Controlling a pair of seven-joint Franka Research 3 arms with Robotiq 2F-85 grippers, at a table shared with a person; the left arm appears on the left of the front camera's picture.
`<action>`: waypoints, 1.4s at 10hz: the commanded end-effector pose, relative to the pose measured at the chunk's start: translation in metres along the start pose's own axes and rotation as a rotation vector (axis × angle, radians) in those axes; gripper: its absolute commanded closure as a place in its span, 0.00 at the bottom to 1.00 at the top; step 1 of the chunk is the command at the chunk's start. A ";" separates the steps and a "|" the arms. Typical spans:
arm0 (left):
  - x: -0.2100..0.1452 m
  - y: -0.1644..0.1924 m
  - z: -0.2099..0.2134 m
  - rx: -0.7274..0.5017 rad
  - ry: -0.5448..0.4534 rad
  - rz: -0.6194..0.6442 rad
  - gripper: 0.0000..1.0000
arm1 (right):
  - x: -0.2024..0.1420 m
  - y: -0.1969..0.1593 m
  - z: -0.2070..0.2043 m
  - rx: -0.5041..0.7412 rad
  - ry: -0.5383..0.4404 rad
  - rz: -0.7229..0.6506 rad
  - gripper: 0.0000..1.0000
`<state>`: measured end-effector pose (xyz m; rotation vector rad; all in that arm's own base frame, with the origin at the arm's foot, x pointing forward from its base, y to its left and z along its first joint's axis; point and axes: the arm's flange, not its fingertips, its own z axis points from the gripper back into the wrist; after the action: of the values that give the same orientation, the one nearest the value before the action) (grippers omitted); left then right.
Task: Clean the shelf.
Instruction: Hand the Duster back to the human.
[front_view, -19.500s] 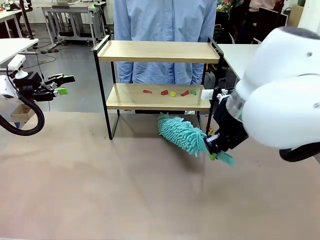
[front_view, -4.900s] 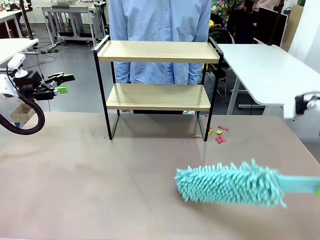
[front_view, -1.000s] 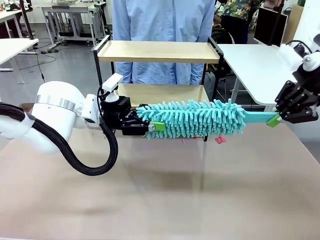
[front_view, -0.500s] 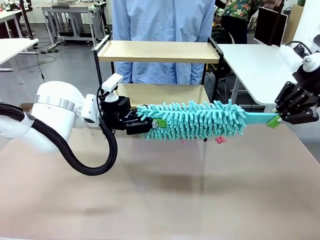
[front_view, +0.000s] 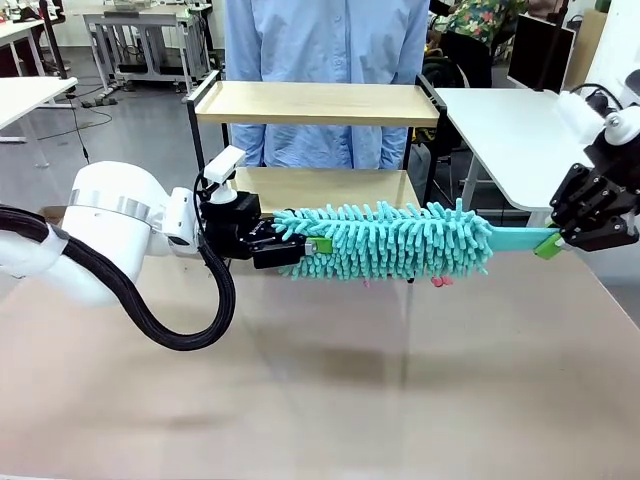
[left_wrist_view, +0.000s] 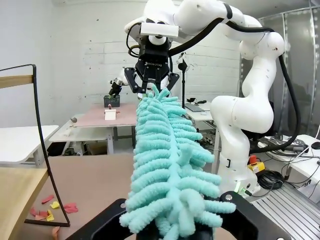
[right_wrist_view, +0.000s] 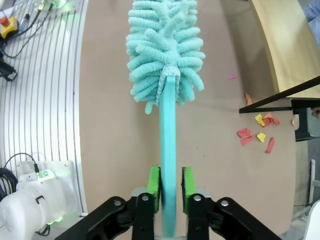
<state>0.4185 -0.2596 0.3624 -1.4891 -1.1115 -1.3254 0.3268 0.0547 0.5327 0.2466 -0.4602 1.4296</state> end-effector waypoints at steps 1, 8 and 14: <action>0.000 -0.001 -0.001 -0.013 -0.006 0.001 1.00 | -0.004 0.009 0.020 -0.038 -0.115 -0.021 0.00; 0.000 -0.001 -0.001 -0.013 -0.006 0.001 1.00 | -0.105 0.063 0.102 -0.303 -0.640 -0.370 0.00; 0.031 -0.006 0.026 0.080 -0.047 -0.003 0.82 | -0.113 0.052 0.131 -0.289 -0.620 -0.370 0.00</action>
<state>0.4246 -0.2477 0.3679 -1.4742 -1.1332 -1.2995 0.2475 -0.0943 0.5925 0.5215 -1.0586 0.8825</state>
